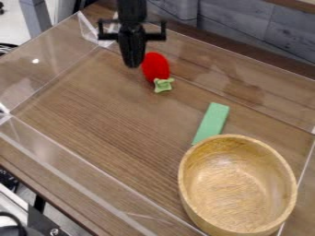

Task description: Move the red fruit to the left

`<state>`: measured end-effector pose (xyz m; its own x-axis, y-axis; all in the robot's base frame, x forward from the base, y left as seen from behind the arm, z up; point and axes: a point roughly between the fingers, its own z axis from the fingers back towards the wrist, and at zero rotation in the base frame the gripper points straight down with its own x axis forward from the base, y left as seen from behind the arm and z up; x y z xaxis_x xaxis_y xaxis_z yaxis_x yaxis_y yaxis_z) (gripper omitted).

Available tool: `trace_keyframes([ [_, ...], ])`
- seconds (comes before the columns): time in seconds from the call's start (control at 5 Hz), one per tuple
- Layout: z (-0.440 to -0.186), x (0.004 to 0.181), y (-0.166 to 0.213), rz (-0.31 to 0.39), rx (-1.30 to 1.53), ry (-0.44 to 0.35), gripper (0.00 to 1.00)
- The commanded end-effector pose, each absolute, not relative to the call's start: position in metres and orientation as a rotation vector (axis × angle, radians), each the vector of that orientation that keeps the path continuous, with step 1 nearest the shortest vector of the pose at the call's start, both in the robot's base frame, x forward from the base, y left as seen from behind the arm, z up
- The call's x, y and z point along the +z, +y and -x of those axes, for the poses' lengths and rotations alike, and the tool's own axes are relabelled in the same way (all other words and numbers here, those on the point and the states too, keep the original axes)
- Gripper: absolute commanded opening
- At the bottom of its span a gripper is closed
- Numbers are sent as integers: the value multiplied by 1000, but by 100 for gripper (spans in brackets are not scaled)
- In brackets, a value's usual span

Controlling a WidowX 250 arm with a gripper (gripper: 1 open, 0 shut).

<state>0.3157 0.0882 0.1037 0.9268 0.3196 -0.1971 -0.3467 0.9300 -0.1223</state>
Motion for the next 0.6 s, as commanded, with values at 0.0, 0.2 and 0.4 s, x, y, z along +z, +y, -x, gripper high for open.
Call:
trace_keyframes([
  [0.0, -325, 163, 85, 168, 318, 56, 0],
  [0.2, -326, 184, 71, 175, 284, 40, 0],
  [0.4, -320, 177, 67, 173, 261, 58, 100],
])
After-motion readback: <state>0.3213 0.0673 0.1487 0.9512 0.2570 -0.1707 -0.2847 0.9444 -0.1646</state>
